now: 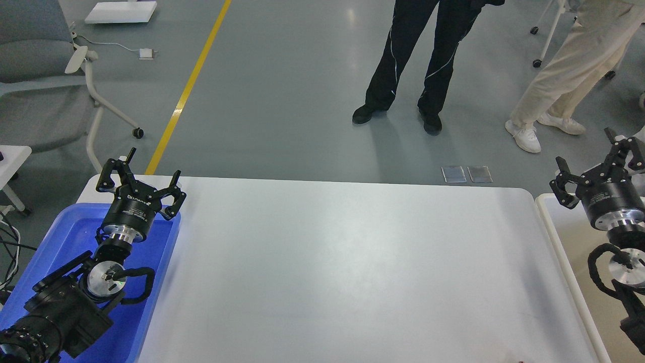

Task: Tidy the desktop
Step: 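Move the right gripper from beside the white bin down toward the near table edge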

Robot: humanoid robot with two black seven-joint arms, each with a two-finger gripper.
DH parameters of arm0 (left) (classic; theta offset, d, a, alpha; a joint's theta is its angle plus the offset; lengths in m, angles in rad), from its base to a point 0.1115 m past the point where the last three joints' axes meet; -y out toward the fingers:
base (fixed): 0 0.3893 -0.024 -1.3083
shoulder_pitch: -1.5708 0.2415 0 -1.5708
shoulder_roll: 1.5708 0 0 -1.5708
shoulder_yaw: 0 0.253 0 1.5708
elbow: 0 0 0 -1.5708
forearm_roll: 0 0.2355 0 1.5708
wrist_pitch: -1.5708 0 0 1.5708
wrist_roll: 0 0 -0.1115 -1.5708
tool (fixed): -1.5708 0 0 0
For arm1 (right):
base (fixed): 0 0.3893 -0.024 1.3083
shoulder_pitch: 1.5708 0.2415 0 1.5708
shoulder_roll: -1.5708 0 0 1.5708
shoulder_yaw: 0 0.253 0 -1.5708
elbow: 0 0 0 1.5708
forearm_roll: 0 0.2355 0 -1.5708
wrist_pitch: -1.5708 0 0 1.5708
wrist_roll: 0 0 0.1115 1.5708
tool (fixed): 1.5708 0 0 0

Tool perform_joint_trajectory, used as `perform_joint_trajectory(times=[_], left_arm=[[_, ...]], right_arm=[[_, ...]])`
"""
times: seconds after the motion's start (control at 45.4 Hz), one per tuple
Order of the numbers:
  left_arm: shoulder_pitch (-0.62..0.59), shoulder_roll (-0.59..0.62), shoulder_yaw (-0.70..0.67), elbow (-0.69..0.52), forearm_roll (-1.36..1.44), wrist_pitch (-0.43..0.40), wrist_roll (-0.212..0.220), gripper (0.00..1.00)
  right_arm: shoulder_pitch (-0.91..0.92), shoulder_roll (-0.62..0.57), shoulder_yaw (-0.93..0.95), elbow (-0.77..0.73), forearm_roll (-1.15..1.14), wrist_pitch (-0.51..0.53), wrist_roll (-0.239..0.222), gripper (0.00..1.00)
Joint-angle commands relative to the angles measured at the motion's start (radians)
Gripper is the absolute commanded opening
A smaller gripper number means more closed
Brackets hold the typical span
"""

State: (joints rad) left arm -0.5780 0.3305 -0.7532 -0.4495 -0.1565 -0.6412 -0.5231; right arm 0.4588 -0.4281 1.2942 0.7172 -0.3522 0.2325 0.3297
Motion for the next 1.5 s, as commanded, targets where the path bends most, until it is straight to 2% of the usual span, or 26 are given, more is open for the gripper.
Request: perform_joint_trajectory(times=[0.0, 0.308, 0.793, 1.475], left_arm=[[0.001, -0.001, 0.0, 0.0, 0.0, 0.0, 0.0, 1.0], [0.0, 0.001, 0.0, 0.0, 0.0, 0.0, 0.0, 1.0], [0.0, 0.001, 0.0, 0.0, 0.0, 0.0, 0.0, 1.0], [0.0, -0.001, 0.0, 0.0, 0.0, 0.0, 0.0, 1.0]], right_arm=[[0.001, -0.004, 0.004, -0.028, 0.001, 0.001, 0.0, 0.99], [-0.011, -0.012, 0.007, -0.027, 0.001, 0.004, 0.003, 0.99], [-0.035, -0.139, 0.017, -0.019, 0.002, 0.004, 0.005, 0.99], [-0.031, -0.155, -0.064, -0.03, 0.001, -0.009, 0.002, 0.99]])
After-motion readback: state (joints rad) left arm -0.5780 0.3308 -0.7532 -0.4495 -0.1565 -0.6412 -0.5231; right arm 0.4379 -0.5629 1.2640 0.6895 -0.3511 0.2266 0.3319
